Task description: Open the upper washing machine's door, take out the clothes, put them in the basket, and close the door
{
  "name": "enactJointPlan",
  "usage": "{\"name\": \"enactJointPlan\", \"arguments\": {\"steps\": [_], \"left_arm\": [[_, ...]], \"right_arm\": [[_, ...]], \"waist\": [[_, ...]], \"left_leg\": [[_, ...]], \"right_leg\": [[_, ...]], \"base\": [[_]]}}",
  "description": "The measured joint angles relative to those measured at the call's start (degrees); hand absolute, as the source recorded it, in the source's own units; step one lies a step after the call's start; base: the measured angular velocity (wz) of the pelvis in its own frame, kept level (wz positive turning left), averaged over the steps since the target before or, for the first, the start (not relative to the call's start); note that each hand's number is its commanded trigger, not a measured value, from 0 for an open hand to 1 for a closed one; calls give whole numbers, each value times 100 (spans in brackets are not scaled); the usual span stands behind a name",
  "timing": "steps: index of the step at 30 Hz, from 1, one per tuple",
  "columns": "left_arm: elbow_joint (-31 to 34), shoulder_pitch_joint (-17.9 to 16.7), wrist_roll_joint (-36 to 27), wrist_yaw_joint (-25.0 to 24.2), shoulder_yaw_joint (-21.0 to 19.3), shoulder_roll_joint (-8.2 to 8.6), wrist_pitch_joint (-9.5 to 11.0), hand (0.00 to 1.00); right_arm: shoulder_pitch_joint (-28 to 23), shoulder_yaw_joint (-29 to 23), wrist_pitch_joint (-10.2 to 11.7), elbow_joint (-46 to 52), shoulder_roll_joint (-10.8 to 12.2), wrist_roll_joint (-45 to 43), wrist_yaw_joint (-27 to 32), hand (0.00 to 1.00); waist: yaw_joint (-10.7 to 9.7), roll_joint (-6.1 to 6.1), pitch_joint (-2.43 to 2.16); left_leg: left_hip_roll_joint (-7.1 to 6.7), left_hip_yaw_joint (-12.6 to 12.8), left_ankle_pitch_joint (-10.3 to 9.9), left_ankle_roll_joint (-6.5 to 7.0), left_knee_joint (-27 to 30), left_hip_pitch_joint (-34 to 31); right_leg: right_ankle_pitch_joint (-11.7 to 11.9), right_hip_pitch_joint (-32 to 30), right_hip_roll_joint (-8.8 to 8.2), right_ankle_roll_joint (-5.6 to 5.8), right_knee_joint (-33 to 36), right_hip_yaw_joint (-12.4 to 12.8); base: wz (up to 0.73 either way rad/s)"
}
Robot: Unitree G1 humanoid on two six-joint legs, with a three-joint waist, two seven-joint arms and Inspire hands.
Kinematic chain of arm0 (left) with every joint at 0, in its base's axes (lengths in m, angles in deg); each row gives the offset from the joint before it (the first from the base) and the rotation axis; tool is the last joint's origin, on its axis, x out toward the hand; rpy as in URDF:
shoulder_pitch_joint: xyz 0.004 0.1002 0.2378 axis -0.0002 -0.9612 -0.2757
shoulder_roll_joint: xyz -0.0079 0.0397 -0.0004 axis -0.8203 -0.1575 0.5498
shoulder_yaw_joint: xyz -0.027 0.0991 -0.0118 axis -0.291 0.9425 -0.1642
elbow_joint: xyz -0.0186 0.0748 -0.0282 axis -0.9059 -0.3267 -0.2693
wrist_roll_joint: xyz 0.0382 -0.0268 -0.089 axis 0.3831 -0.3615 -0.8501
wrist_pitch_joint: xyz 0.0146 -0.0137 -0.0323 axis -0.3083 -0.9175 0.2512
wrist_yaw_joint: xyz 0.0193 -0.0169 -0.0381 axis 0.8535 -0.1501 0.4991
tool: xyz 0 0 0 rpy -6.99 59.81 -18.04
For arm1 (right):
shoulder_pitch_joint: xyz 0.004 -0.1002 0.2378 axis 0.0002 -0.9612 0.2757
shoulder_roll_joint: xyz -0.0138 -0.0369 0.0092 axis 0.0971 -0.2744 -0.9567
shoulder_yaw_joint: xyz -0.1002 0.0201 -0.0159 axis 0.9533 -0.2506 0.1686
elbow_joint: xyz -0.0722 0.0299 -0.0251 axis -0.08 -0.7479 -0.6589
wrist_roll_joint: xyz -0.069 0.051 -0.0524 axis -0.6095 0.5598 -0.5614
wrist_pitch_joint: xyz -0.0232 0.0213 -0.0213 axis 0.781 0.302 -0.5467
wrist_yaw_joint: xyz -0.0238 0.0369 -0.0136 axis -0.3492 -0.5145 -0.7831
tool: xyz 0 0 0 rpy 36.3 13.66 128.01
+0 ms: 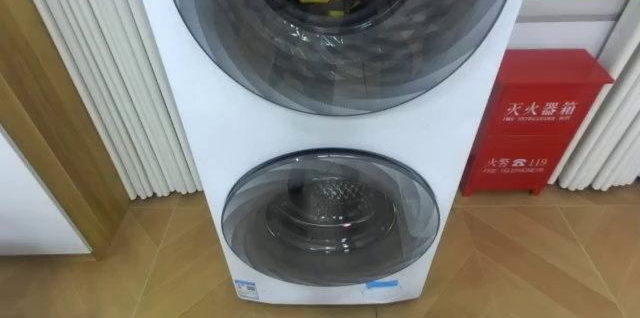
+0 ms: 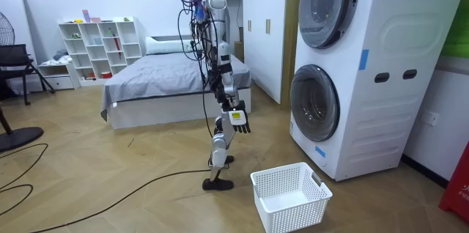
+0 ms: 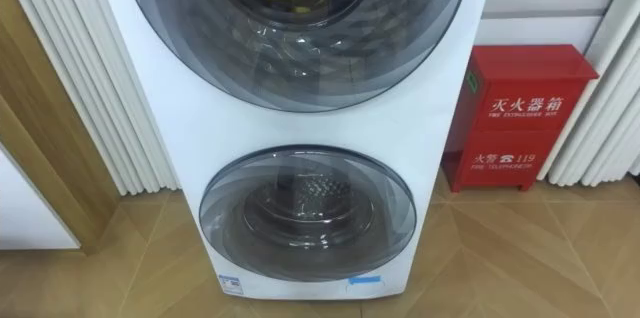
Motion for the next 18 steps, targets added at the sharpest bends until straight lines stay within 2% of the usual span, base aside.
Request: {"name": "enactJointPlan", "arguments": {"steps": [5, 10, 18], "left_arm": [[5, 11, 11, 8, 0, 0, 0, 0], [129, -12, 290, -8, -48, -9, -3, 0], [55, 4, 33, -54, 20, -19, -3, 0]], "right_arm": [[-2, 0, -3, 10, -1, 3, 6, 0], [-2, 2, -4, 22, -9, -35, 2, 0], [0, 13, -2, 5, -9, -11, -44, 0]], "waist": [[5, 1, 8], [15, 8, 3], [7, -7, 12]], "left_leg": [[2, 6, 0, 0, -8, -4], [3, 4, 0, 0, -11, -7], [2, -8, -1, 1, -4, -37]], "right_leg": [[0, 0, 0, 0, 0, 12], [0, -4, 0, 0, -1, 10], [0, -6, 1, 0, 0, 10]], "base": [[0], [0], [0]]}}
